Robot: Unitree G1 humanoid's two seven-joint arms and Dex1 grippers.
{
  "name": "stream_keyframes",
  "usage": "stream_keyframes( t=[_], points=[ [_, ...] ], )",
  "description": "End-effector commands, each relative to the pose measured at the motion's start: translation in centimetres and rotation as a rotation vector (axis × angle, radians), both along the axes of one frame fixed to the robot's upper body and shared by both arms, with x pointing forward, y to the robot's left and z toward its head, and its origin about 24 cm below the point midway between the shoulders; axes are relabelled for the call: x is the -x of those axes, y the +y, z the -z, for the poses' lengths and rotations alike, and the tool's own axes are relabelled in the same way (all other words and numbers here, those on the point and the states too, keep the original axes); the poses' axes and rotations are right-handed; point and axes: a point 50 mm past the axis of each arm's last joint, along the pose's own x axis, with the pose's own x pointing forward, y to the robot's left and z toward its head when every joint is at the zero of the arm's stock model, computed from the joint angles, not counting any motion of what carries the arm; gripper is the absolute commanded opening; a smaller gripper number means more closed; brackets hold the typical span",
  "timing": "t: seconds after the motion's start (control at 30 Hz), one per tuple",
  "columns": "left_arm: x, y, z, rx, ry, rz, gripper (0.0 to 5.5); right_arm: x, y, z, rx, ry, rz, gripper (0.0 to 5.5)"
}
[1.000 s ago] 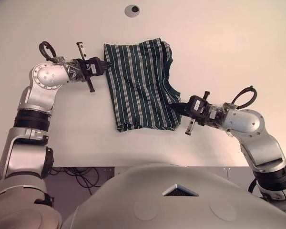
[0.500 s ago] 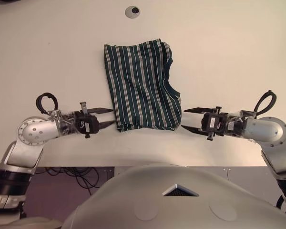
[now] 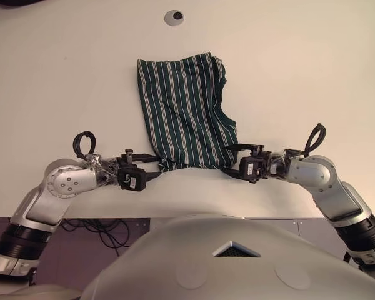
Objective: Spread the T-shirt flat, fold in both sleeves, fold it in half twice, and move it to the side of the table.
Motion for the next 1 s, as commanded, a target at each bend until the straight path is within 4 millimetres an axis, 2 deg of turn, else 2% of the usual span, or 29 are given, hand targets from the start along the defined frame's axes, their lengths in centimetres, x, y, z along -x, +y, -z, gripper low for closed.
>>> stream_keyframes(
  t=[0.03, 0.17, 0.3, 0.43, 0.67, 0.83, 1.0],
  points=[
    [0.2, 0.3, 1.3, -0.086, 0.014, 0.010, 1.93, 0.0, -0.6, 2.0, 0.108, 0.027, 0.023, 2.95],
    [0.0, 0.0, 2.0, -0.113, 0.010, 0.047, 1.93, -0.1, -0.5, 3.5, 0.181, 0.048, -0.008, 2.95],
    [-0.3, -0.4, 2.7, -0.139, 0.029, 0.090, 1.93, -0.2, -0.4, 4.8, 0.236, 0.073, -0.032, 2.15],
    [-0.3, -0.6, 3.8, -0.171, 0.065, 0.119, 1.32, -0.2, -0.7, 5.6, 0.270, 0.073, -0.030, 1.47],
    [0.0, -0.1, 4.9, -0.230, 0.134, 0.126, 0.01, 0.1, -0.8, 5.5, 0.255, 0.090, -0.015, 0.12],
    [0.7, 0.4, 4.9, -0.222, 0.212, 0.106, 0.00, 0.3, -1.1, 5.1, 0.246, 0.107, -0.008, 0.09],
    [1.9, 1.4, 2.3, -0.100, 0.401, 0.038, 0.00, 2.2, -1.5, 3.0, 0.165, 0.246, -0.066, 0.09]
  ],
)
